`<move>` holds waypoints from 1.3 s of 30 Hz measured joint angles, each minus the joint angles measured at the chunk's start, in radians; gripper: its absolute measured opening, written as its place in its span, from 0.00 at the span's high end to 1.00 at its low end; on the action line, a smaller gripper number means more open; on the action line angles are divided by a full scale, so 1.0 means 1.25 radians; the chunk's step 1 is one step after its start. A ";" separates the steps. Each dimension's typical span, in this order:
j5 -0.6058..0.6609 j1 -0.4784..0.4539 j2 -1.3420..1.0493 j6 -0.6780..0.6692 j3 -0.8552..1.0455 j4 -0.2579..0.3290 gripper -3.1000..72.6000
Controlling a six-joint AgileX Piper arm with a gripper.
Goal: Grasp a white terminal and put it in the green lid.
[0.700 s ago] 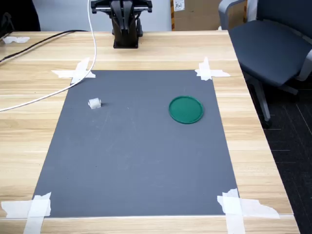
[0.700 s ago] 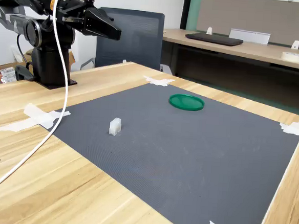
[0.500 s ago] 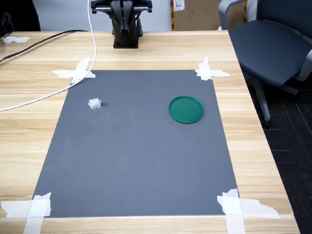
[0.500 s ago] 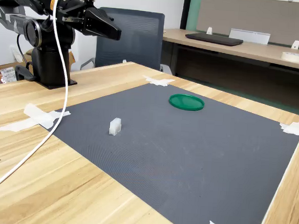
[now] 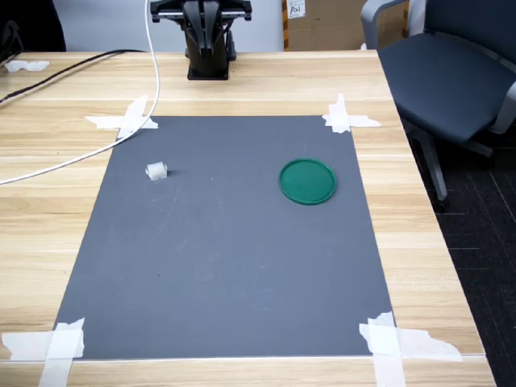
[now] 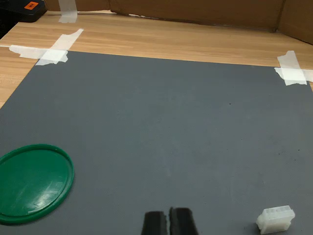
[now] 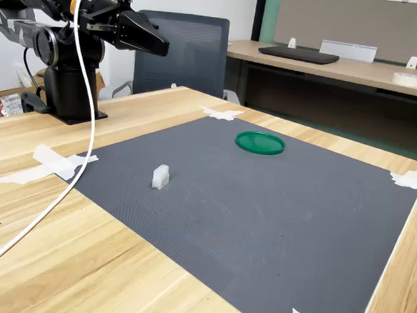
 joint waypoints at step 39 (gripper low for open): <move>0.250 -0.181 0.676 -0.014 -0.448 -0.329 1.00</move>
